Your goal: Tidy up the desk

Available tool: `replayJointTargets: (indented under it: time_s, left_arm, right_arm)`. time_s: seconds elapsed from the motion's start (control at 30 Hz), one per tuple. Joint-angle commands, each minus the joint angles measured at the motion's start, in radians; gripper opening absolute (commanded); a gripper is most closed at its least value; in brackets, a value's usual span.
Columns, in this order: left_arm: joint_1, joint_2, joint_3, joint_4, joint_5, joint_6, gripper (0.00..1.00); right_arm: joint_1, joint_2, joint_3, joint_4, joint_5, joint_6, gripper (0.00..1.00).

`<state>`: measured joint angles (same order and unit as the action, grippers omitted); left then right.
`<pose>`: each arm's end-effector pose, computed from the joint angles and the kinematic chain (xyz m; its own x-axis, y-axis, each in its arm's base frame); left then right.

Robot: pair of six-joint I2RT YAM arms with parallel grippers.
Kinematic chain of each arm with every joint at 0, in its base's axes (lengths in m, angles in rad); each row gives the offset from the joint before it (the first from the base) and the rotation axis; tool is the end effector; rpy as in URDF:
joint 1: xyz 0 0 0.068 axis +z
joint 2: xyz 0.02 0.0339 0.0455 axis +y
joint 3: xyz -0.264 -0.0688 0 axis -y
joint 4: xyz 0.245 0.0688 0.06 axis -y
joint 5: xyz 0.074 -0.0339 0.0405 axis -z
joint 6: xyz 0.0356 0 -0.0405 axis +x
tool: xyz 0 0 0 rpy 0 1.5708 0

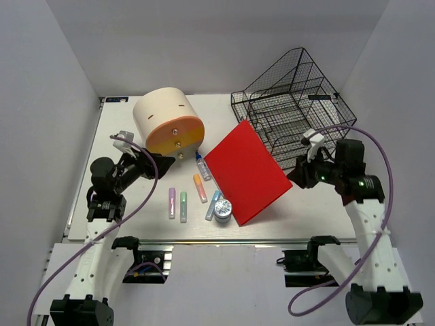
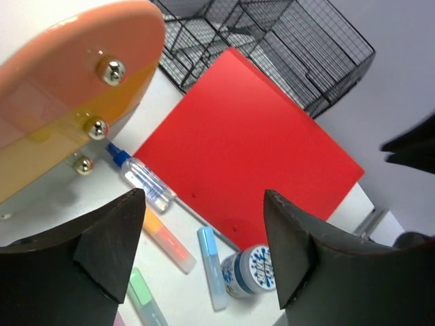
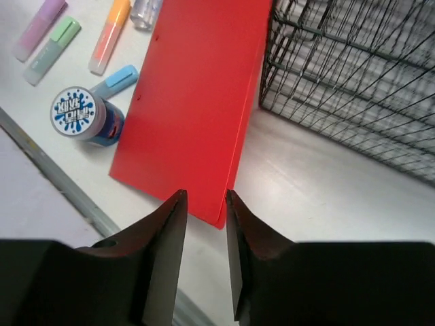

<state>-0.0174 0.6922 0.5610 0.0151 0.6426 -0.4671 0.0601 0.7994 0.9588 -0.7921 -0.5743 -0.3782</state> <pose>0.1689 -0.0243 0.2976 -0.3777 -0.3540 -0.8556 0.4917 0.7063 -0.5093 0.1507 0.0284 0.3395 -0.3685 -0.3327 -0.8681 -0.6712 0.7413 0.0008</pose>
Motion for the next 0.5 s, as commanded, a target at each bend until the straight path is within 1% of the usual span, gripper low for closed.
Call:
replayJointTargets:
  time_s: [0.0, 0.03, 0.07, 0.1, 0.13, 0.2, 0.27, 0.4, 0.47]
  left_arm:
    - [-0.004, -0.037, 0.053, -0.069, 0.058, 0.005, 0.81]
    - [-0.004, -0.052, 0.047, -0.072, 0.055, 0.007, 0.82]
    - [-0.004, -0.059, 0.04, -0.072, 0.057, 0.011, 0.82]
    - [-0.004, -0.066, 0.034, -0.072, 0.058, 0.012, 0.82]
    - [-0.004, -0.071, 0.028, -0.067, 0.06, 0.012, 0.82]
    - [-0.004, -0.079, 0.011, -0.069, 0.058, 0.015, 0.82]
    - [-0.004, -0.08, -0.001, -0.069, 0.062, 0.019, 0.82]
    - [-0.004, -0.08, -0.01, -0.076, 0.058, 0.025, 0.82]
    - [-0.004, -0.083, -0.01, -0.075, 0.06, 0.027, 0.83]
  right_arm:
    - [-0.002, 0.084, -0.002, 0.036, -0.033, 0.123, 0.36]
    - [0.0, 0.099, -0.021, 0.051, -0.027, 0.128, 0.46]
    - [-0.002, 0.103, -0.032, 0.065, -0.022, 0.131, 0.54]
    - [-0.003, 0.104, -0.047, 0.08, -0.022, 0.136, 0.58]
    - [0.001, 0.112, -0.054, 0.097, -0.021, 0.139, 0.66]
    - [0.0, 0.124, -0.074, 0.113, -0.019, 0.139, 0.76]
    - [-0.002, 0.145, -0.084, 0.131, -0.024, 0.137, 0.81]
    - [0.0, 0.191, -0.112, 0.165, -0.088, 0.139, 0.8]
    - [0.001, 0.211, -0.12, 0.174, -0.104, 0.136, 0.77]
